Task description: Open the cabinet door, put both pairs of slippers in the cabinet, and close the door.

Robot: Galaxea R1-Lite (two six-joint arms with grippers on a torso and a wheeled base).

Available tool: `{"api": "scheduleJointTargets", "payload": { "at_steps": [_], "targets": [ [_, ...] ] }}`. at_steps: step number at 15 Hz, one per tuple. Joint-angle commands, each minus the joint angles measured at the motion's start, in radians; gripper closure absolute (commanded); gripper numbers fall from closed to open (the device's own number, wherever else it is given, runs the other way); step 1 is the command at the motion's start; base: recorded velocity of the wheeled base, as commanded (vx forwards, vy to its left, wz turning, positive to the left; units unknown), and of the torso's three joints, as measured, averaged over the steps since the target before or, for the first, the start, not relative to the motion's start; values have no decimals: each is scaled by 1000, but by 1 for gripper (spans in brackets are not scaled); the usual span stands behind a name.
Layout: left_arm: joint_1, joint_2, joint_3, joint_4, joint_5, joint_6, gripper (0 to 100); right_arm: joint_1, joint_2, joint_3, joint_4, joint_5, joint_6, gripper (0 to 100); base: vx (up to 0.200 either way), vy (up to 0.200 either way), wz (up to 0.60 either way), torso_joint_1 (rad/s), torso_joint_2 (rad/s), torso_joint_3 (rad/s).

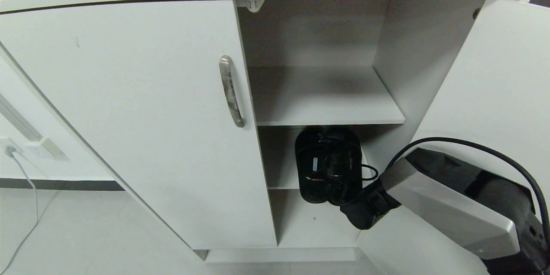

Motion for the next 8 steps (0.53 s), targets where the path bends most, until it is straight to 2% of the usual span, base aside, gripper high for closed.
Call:
{"api": "scheduleJointTargets", "payload": {
  "at_steps": [1,8],
  "targets": [
    [0,1,0,1,-1,-2,100,-17,33,-82,28,9,0,100,0,0,0,0,0,0],
    [0,1,0,-1,-1,0,100,-27,78,-193,97,9,0,100,0,0,0,0,0,0]
  ]
}}
